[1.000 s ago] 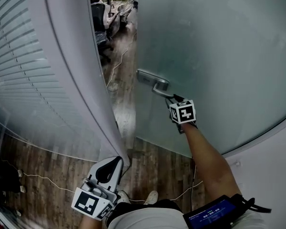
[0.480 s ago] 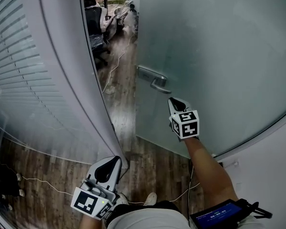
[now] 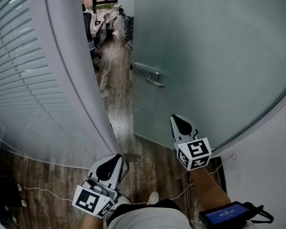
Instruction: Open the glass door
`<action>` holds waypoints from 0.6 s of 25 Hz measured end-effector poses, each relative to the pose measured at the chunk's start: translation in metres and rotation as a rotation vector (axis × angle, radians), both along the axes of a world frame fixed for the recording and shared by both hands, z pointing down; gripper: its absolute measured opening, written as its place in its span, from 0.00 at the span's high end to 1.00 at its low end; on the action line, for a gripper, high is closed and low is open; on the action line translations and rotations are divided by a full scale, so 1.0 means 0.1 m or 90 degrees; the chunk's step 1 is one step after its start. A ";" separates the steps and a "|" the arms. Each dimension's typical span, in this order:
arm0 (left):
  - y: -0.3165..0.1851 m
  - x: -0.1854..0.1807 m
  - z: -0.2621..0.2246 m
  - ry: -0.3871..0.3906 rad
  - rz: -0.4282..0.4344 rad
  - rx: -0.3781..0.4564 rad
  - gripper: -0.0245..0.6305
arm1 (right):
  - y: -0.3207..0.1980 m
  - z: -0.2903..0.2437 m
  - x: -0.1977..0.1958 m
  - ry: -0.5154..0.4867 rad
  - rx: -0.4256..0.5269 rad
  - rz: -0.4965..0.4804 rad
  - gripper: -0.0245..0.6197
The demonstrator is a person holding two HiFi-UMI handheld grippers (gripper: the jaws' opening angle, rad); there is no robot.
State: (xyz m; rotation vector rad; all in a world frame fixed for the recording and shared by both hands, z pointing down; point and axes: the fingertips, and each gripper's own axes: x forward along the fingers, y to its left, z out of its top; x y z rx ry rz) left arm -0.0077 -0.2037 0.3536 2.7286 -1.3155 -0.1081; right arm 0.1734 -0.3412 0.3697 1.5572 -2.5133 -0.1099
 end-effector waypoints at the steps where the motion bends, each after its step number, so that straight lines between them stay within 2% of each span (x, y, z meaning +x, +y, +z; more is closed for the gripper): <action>1: 0.00 -0.01 -0.03 0.000 0.009 0.002 0.96 | 0.12 -0.05 -0.01 -0.003 0.006 0.006 0.96; 7: 0.17 -0.15 -0.04 -0.001 0.069 0.014 0.96 | 0.91 -0.16 -0.18 -0.034 0.030 0.038 0.96; 15: 0.43 -0.16 0.09 -0.009 0.167 0.005 0.96 | 1.80 -0.23 -0.29 -0.058 0.078 0.090 0.96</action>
